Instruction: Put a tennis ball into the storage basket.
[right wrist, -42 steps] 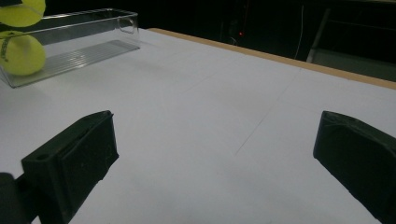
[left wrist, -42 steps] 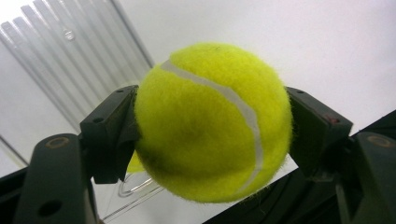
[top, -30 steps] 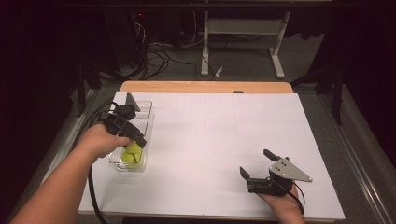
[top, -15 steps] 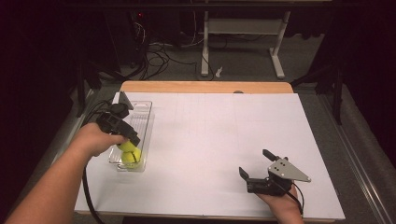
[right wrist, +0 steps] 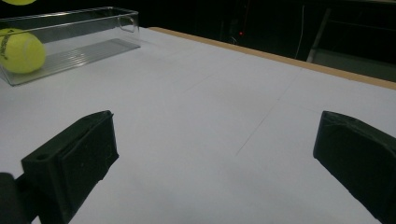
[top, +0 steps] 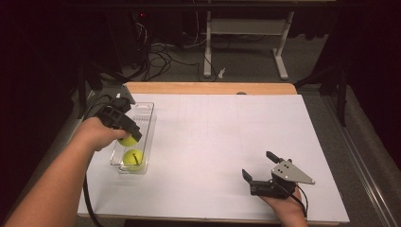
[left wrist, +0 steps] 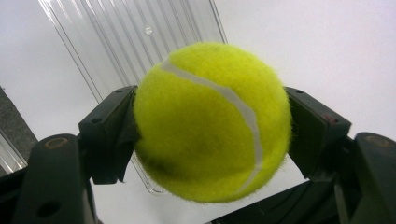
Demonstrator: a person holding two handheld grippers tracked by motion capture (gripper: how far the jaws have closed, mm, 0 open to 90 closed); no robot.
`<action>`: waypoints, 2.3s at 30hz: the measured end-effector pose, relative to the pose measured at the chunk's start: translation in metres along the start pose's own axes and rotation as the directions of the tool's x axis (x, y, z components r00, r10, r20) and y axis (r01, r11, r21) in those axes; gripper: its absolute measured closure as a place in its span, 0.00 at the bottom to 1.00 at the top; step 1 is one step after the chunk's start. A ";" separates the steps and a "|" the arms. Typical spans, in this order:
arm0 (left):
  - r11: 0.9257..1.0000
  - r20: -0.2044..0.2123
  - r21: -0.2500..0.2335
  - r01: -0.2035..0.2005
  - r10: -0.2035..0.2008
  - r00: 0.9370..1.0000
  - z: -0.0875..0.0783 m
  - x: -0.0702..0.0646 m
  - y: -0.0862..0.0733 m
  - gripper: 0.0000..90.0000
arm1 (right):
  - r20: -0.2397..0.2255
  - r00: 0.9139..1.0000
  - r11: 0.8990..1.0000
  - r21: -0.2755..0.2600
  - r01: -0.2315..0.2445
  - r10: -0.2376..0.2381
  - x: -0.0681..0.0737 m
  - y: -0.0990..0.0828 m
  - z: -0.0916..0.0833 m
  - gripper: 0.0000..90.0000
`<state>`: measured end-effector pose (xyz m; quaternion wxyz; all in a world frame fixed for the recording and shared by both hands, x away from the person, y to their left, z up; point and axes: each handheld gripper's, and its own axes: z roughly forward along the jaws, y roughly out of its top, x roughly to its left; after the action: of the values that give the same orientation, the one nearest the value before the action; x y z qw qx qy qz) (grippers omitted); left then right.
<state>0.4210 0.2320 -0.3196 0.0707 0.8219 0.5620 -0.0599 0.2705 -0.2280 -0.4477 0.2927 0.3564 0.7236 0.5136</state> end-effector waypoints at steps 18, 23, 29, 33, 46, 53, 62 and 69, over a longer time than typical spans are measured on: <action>0.999 -0.019 0.011 0.042 -0.042 0.999 0.009 0.013 0.019 0.30 | -0.005 1.000 1.000 0.001 -0.006 0.006 0.000 -0.001 0.000 0.00; 0.999 -0.027 0.022 0.040 -0.040 0.999 0.016 0.012 0.024 0.30 | -0.007 1.000 1.000 0.006 -0.005 0.005 0.000 -0.001 0.001 0.00; 0.999 -0.030 0.023 0.050 -0.049 0.998 0.023 0.013 0.029 0.30 | -0.008 1.000 1.000 0.006 0.000 0.000 0.001 -0.001 0.001 0.00; 0.998 -0.024 0.036 0.059 -0.058 0.998 0.030 0.017 0.029 0.30 | -0.008 1.000 1.000 0.008 -0.003 0.003 0.001 -0.002 0.001 0.00; 0.997 -0.028 0.045 0.068 -0.067 0.997 0.044 0.021 0.028 0.29 | -0.011 1.000 1.000 0.013 0.006 -0.006 0.002 -0.002 0.002 0.00; 0.996 -0.032 0.055 0.068 -0.066 0.997 0.048 0.022 0.027 0.29 | -0.011 1.000 1.000 0.013 0.006 -0.006 0.002 -0.002 0.002 0.00; 0.996 -0.034 0.047 0.074 -0.072 0.997 0.046 0.020 0.028 0.29 | -0.014 1.000 1.000 0.015 0.009 -0.008 0.003 -0.002 0.003 0.00; 0.996 -0.030 0.039 0.079 -0.078 0.997 0.043 0.021 0.026 0.29 | -0.014 1.000 1.000 0.014 0.010 -0.010 0.003 -0.002 0.003 0.00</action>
<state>0.4520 0.2339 -0.3648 0.0436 0.8013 0.5934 -0.0623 0.2706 -0.2248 -0.4506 0.2875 0.3513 0.7311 0.5094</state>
